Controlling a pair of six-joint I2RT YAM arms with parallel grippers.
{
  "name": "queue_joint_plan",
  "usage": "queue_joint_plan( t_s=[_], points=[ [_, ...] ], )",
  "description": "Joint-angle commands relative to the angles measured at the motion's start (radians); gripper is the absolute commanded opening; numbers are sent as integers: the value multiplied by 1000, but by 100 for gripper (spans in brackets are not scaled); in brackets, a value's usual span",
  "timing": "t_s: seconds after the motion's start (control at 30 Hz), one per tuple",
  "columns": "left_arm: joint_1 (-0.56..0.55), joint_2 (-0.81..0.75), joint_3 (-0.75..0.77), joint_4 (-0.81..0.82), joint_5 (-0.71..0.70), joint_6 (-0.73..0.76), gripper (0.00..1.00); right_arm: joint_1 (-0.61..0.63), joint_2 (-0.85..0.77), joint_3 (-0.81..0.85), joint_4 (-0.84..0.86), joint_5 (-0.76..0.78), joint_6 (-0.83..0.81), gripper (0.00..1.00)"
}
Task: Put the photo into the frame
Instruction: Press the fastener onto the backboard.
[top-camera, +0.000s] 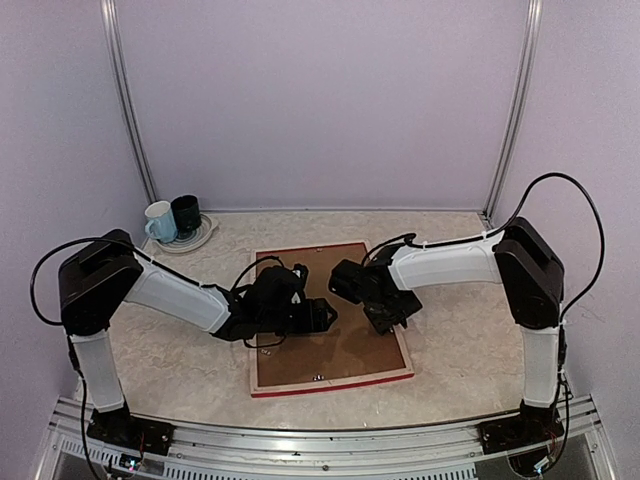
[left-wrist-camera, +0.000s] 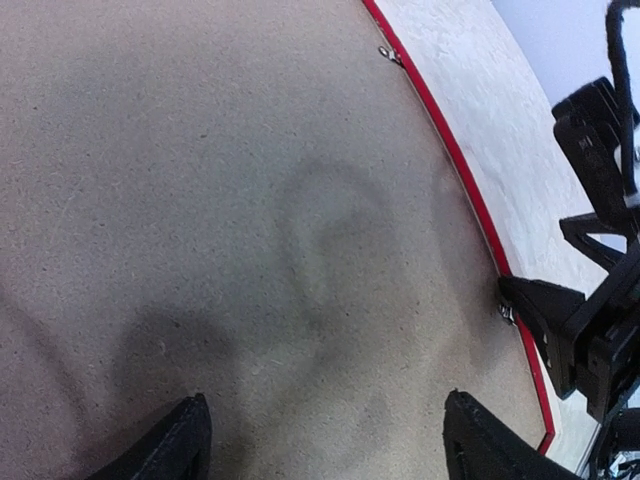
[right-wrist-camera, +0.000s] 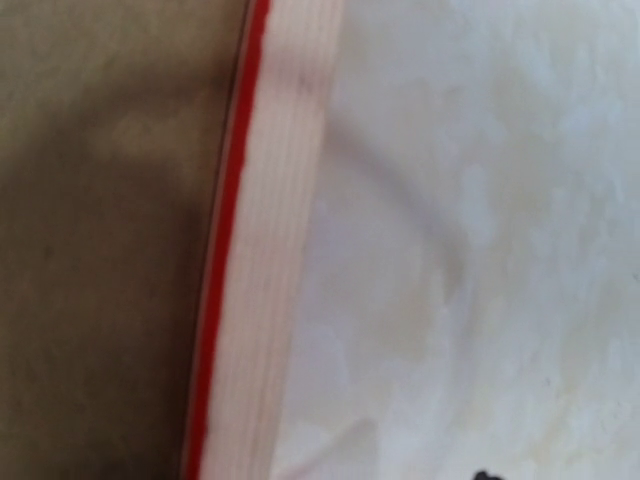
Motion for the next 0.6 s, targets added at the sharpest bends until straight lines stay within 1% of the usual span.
queue_joint_plan(
  t_s=[0.0,0.1,0.2,0.4,0.57],
  points=[
    [-5,88,-4,-68,-16,-56,76,41,44,9,-157,-16,68,65],
    [-4,113,-2,-71,-33,-82,68,56,48,7,-175,-43,84,65],
    [-5,130,-3,-68,-40,-101,64,64,48,-13,-161,-75,90,65],
    [-6,132,-17,-53,-38,-107,63,66,1,-60,-85,-133,78,65],
    [-5,113,-8,-62,-46,-78,64,45,-58,-37,-97,-79,91,66]
  ],
)
